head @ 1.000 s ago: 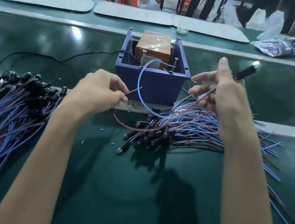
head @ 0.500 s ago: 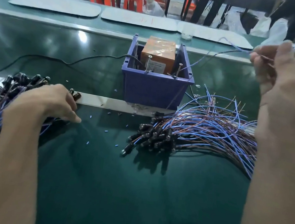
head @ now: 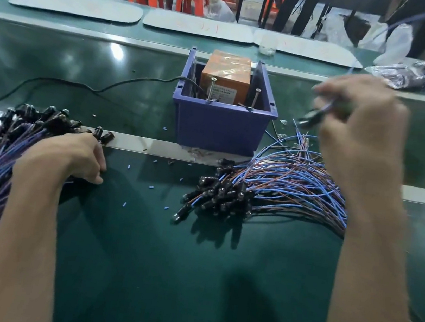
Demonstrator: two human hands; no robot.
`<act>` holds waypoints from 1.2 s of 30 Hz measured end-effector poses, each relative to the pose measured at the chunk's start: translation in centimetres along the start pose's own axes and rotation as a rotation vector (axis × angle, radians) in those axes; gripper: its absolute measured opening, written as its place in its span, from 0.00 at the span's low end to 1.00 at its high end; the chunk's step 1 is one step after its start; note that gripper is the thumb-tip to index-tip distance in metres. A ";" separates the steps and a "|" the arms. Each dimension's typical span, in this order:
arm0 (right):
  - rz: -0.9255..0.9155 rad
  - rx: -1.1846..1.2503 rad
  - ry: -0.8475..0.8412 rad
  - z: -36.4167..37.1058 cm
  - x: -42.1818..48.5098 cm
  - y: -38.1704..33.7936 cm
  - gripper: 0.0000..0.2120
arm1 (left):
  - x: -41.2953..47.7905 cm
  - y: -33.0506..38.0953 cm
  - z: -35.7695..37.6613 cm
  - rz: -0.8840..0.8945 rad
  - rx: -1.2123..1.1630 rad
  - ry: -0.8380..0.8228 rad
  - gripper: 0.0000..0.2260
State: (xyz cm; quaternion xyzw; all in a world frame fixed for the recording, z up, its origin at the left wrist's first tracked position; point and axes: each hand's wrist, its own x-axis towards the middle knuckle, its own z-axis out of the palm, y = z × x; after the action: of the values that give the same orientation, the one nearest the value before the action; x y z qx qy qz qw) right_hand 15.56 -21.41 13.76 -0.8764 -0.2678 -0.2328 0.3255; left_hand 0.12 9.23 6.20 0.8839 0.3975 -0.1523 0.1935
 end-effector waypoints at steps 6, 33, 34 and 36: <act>0.187 -0.078 -0.763 4.5 -2.5 -0.8 0.11 | -0.2 0.5 -0.2 0.062 -0.009 0.016 0.08; 0.151 1.150 -0.553 5.6 -3.2 -5.1 0.10 | -9.7 12.0 -0.7 1.085 -0.976 0.264 0.07; 0.152 1.155 -0.474 5.5 -3.1 -5.0 0.10 | -9.6 11.9 -0.8 1.053 -0.978 0.160 0.12; 0.168 1.167 -0.374 5.2 -2.8 -4.9 0.07 | -9.5 11.7 -0.7 0.876 -0.794 -0.069 0.26</act>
State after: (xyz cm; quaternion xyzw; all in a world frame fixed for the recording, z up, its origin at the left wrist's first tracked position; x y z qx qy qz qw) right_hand 11.62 -15.56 10.76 -0.5981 -0.3335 0.1359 0.7159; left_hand 3.04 -3.66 13.44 0.8203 0.0156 0.0734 0.5671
